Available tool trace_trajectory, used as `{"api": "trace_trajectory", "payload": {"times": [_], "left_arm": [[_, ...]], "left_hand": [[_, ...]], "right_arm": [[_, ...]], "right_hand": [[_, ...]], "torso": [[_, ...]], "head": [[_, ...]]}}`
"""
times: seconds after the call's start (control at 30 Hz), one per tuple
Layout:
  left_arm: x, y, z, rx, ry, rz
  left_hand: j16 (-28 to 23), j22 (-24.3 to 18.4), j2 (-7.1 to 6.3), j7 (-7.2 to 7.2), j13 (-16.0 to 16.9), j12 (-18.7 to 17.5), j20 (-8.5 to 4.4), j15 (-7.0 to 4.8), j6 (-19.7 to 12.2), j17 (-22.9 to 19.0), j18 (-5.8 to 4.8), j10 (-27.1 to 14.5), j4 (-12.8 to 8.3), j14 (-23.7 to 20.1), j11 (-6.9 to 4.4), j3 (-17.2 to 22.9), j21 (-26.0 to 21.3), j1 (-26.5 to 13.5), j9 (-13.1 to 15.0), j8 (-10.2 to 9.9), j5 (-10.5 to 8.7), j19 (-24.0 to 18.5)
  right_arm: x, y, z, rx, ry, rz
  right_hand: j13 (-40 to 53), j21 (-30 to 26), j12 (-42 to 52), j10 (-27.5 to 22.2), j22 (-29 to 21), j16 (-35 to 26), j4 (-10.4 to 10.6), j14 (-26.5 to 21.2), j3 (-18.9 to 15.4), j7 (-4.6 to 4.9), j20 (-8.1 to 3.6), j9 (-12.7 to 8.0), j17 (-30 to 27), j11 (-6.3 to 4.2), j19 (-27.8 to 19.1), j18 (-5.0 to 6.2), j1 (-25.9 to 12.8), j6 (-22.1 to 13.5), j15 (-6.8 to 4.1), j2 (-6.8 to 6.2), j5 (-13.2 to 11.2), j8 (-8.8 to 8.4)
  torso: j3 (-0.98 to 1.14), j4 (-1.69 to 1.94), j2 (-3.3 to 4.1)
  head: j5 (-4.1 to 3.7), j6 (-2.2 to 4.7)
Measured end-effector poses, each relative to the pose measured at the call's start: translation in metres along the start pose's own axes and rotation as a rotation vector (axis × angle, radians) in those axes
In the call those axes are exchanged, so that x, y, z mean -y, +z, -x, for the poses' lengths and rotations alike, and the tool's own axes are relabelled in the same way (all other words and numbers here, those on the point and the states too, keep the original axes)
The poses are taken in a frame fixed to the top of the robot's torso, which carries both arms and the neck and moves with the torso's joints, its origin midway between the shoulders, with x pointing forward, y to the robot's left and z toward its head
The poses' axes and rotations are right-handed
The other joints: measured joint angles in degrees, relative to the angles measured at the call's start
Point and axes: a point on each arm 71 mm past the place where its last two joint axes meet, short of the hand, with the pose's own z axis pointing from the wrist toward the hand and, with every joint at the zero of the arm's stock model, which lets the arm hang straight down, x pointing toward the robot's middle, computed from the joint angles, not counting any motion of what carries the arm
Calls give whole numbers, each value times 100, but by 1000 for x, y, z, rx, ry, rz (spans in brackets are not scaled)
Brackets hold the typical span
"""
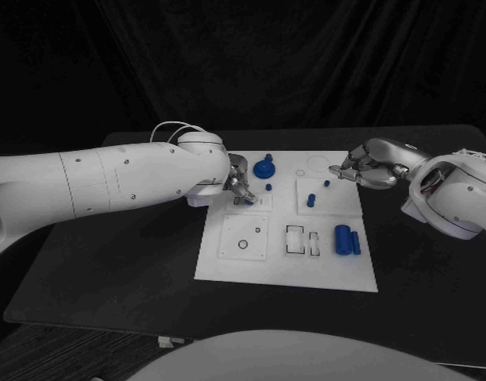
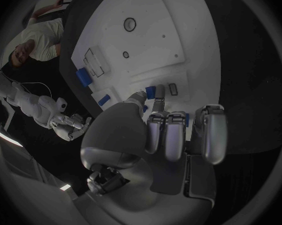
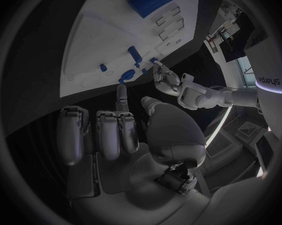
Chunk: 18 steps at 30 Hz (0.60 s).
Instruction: Assemble the parts on the task board
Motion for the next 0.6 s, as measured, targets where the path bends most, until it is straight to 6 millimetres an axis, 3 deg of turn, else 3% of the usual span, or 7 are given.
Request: {"api": "trace_trajectory", "payload": {"times": [0.3,0.43,0.6], "left_arm": [[2,1,0,1,0,-7],[3,1,0,3,-2,-12],[4,1,0,8,-6,-23]], "left_hand": [[0,1,-34,-44,0,0,0,0,104,0,0,0,-172,0,0,243,0,205,15,5,62,0],[0,1,-100,-123,0,0,-15,-54,207,0,0,-6,-312,11,-49,423,0,279,136,150,124,10],[0,1,-160,-119,0,0,-44,-74,225,0,1,3,-525,-10,-81,668,0,385,276,261,143,-1]], "right_arm": [[0,0,0,-1,0,0],[0,0,0,-1,0,0],[0,0,0,-2,0,0]], "right_hand": [[0,0,0,0,-1,0,0,0,0,0,0,0,0,0,0,0,0,0,0,0,0,0],[0,0,0,0,-1,0,0,0,0,0,0,-1,0,0,0,0,0,0,0,0,0,23],[0,-33,0,0,-1,-24,0,0,0,0,0,-1,0,0,0,0,-2,0,0,2,0,23]], "torso": [[1,1,1],[1,1,1],[1,1,2]], "head": [[8,0],[8,0],[8,0]]}}
